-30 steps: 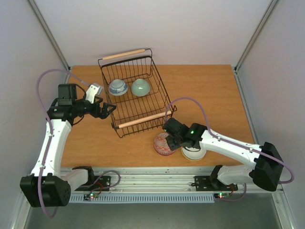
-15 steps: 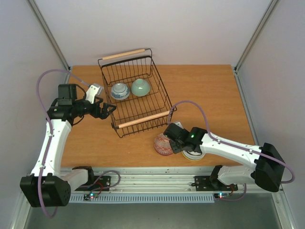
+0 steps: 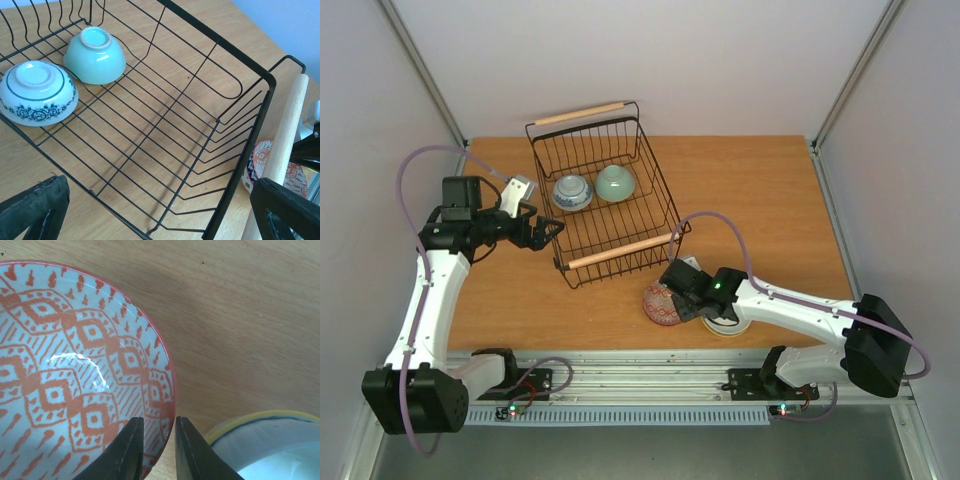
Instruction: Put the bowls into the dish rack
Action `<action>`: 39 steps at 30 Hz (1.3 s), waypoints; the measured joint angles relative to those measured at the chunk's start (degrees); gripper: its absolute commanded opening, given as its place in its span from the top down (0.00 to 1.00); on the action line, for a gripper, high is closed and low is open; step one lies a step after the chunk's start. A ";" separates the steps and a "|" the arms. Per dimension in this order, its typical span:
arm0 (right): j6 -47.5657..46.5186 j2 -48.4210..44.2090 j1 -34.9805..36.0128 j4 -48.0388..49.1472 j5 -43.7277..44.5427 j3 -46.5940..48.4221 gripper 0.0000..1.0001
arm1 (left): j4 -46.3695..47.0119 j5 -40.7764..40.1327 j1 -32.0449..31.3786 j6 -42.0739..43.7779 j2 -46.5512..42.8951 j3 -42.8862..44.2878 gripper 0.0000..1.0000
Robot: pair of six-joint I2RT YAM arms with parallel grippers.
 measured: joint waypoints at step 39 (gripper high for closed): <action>-3.28 -11.19 0.04 -6.60 1.81 7.04 0.99 | -0.02 0.35 0.00 0.15 -0.15 -0.02 0.01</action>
